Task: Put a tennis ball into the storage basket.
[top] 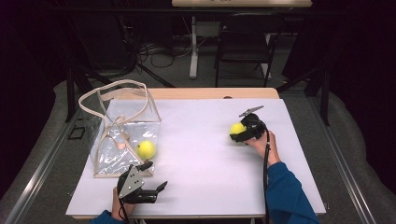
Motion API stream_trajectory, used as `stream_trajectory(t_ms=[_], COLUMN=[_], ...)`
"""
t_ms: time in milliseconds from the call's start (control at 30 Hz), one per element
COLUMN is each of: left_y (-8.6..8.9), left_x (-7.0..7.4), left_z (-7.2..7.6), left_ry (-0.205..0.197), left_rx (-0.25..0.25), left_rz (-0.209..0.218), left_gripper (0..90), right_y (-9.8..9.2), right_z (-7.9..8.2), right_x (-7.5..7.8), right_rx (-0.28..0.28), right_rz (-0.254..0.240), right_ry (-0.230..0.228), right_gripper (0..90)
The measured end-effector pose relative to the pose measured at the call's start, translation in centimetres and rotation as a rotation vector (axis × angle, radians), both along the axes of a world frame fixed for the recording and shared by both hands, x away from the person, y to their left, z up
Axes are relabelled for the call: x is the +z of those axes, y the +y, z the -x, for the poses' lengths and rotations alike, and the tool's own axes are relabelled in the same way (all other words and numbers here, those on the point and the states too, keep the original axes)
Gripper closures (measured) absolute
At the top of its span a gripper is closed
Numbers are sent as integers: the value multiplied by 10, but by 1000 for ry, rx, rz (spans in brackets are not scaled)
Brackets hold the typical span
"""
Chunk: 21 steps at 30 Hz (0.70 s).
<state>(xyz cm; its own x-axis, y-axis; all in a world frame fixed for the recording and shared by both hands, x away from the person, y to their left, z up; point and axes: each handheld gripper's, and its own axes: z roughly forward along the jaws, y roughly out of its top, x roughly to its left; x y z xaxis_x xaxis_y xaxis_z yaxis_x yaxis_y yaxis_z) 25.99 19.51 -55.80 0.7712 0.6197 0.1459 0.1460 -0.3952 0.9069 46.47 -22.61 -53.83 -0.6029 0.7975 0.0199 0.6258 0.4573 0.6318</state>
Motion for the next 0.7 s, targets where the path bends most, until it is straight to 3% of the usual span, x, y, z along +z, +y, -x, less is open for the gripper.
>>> stream_trajectory(t_ms=[267,700], left_y=[0,1], left_x=[0,0], left_z=[1,2], left_ry=[1,0], left_rx=[5,12], left_rz=[-4,3], left_gripper=[159,159], right_y=[-1,-3], right_z=[0,1], right_x=[-2,-2], right_rx=[9,11], right_rz=[-32,-47], right_ry=[18,14], right_gripper=[242,259])
